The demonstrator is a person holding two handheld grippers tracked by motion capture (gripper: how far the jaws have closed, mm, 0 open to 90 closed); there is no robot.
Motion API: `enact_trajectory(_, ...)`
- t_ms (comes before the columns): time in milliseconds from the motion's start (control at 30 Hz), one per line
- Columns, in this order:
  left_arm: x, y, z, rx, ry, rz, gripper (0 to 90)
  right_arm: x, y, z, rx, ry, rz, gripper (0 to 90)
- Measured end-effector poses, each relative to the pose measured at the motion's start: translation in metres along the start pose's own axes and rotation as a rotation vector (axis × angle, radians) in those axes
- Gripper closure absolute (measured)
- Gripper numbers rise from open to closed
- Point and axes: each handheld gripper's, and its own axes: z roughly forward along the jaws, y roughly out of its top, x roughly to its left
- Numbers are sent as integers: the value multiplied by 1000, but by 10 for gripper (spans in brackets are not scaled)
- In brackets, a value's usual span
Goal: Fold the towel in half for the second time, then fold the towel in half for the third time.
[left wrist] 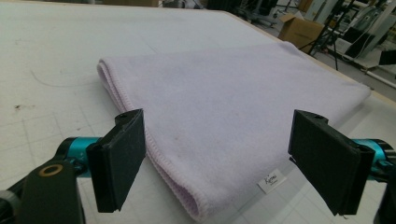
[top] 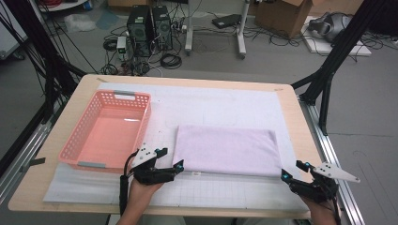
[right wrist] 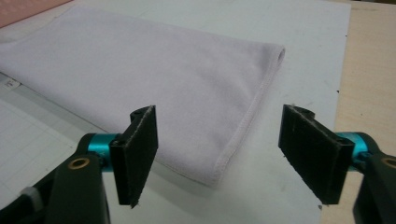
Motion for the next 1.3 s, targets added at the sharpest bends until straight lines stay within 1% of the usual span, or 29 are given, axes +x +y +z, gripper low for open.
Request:
enact_trajectory(33, -1, -1, -1, -1, -1, 4, 200, 0, 0, 1, 0, 0, 11, 228)
enact_trajectory(100, -1, -3, -3, -6, -6, 11, 205, 0, -2, 5, -1, 11, 15, 220)
enact_trajectory(200, 0, -3, -4, -12, -2, 3, 210, 0, -1, 9, 3, 13, 6, 218)
enact_trajectory(300, 1, -3, -6, -13, 5, 7, 214, 0, 1, 11, -2, 14, -11, 215)
enact_trajectory(400, 4, -3, -9, -16, 21, -4, 216, 0, 2, 13, -9, 14, 2, 213)
enact_trajectory(500, 5, -3, -12, -22, 32, -6, 219, 0, 3, 14, -6, 17, -2, 213)
enact_trajectory(633, 5, -3, -12, -22, 35, -11, 224, 1, 3, 12, -17, 17, 0, 213)
enact_trajectory(733, 7, -2, -12, -19, 36, -21, 228, 1, 3, 12, -9, 14, 0, 213)
enact_trajectory(767, 8, -2, -12, -15, 34, -21, 229, 1, 3, 12, -11, 12, 7, 213)
enact_trajectory(867, 9, -3, -7, 1, 25, -26, 230, 0, 2, 12, -6, 10, 9, 213)
enact_trajectory(933, 10, -4, -4, 20, 15, -29, 239, -1, 1, 13, 2, 9, 13, 213)
enact_trajectory(1000, 10, -5, -1, 37, 14, -34, 251, -1, 0, 13, 13, 10, 14, 213)
enact_trajectory(1067, 10, -6, 0, 60, 16, -45, 256, -2, 0, 14, 13, 11, 14, 213)
enact_trajectory(1133, 10, -7, 1, 64, 19, -50, 259, -2, 1, 14, 15, 14, 15, 213)
enact_trajectory(1167, 9, -8, 1, 83, 31, -49, 260, -1, 1, 15, 16, 17, 15, 213)
enact_trajectory(1200, 7, -9, 2, 92, 32, -55, 259, 0, 2, 16, 14, 24, 14, 213)
enact_trajectory(1267, 6, -10, 4, 117, 37, -47, 269, 2, 3, 19, 21, 38, 1, 213)
enact_trajectory(1300, 5, -10, 5, 119, 44, -48, 273, 3, 4, 20, 25, 43, 2, 213)
